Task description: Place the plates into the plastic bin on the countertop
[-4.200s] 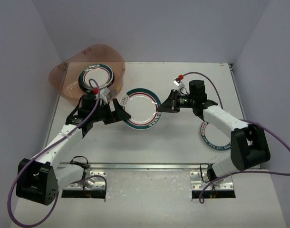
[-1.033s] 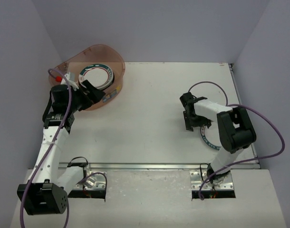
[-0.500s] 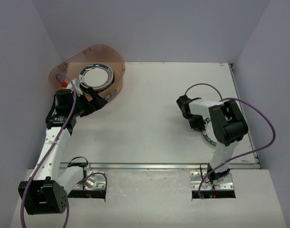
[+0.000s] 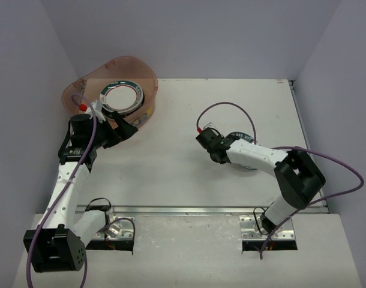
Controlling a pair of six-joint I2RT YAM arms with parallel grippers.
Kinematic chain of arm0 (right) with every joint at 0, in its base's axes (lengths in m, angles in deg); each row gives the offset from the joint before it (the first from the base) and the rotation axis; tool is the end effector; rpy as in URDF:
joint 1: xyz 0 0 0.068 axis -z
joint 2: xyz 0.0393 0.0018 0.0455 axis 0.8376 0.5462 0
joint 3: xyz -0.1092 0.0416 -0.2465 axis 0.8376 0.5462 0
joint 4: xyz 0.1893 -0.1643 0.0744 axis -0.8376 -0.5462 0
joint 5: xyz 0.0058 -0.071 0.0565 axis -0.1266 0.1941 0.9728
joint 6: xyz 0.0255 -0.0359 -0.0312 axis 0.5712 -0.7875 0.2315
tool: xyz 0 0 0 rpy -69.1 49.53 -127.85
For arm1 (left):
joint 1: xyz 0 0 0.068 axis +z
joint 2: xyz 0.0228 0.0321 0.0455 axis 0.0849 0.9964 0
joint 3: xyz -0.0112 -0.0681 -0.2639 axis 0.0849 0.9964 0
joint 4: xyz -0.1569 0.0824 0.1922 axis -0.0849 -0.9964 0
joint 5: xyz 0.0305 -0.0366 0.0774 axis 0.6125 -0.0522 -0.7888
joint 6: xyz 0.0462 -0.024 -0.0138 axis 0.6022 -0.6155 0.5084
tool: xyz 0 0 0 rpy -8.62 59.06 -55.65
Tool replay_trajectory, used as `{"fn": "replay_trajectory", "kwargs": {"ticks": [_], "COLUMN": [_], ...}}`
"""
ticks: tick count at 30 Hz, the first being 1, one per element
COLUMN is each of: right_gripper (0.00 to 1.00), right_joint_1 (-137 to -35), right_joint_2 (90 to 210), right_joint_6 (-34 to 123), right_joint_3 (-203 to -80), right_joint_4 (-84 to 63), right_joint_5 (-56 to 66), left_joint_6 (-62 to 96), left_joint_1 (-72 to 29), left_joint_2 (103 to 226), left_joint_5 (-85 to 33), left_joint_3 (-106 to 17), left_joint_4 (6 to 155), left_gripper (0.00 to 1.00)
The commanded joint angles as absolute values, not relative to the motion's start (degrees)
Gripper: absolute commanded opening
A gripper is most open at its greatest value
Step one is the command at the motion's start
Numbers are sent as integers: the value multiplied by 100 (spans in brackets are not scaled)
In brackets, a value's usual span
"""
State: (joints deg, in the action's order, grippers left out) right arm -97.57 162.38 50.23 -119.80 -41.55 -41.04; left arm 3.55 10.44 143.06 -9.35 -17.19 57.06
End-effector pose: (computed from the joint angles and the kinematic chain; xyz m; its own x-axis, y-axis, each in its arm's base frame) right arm 0.2394 0.1768 0.1724 -0.7756 -0.4455 -0.4473 -0.1955 0.8432 -0.5008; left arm 0.2088 0.0054 0.2929 -0.5776 -0.4451 -0.6843 0.0273 0.8273 -0.5612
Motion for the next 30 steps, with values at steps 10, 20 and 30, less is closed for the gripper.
{"fn": "replay_trajectory", "kwargs": {"ticks": [10,20,30], "right_gripper": [0,0,0], "right_joint_1": [-12361,-13192,-13479], "right_joint_2": [14496,14447,14690], "right_joint_6": [1675,692,122], "right_joint_3": [-11511,-11770,-12000], "right_joint_4": [-2186,-1844,-1097], "right_joint_5": [-4211,-3911,-4144], "left_joint_6": [-762,-1236,-1120], "left_joint_1": [371,-235,-324], "left_joint_2": [14581,14633,14935], "left_joint_5": [485,774,910], "left_joint_3": [-1097,-810,-594], "left_joint_4": [7368,7942,7920], "left_gripper": [100,100,83]}}
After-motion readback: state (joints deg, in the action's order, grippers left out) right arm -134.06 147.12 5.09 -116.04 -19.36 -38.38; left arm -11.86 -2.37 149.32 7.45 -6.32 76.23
